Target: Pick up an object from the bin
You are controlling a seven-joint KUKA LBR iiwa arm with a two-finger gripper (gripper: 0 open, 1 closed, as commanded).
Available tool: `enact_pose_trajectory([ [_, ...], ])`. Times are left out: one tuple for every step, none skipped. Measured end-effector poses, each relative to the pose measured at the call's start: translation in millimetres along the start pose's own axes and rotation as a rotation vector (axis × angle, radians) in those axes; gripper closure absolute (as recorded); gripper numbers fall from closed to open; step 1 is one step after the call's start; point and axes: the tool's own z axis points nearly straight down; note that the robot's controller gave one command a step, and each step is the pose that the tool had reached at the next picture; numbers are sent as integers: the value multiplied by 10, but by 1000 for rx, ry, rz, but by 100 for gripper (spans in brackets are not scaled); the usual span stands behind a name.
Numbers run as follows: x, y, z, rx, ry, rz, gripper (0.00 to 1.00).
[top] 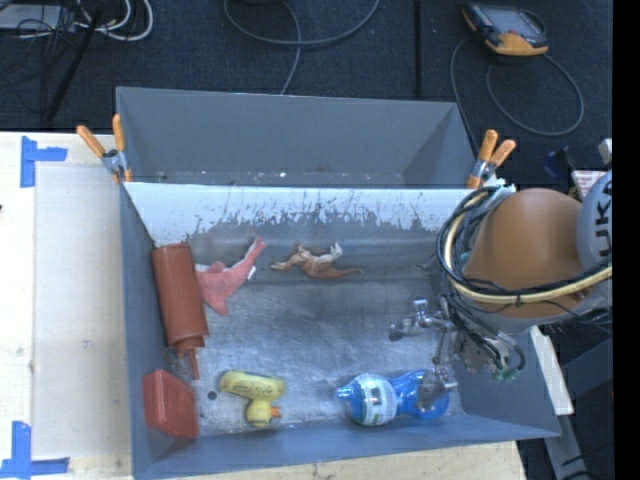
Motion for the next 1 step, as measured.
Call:
enact_pose_trajectory([
  [269, 15, 33, 0, 2, -106, 0],
])
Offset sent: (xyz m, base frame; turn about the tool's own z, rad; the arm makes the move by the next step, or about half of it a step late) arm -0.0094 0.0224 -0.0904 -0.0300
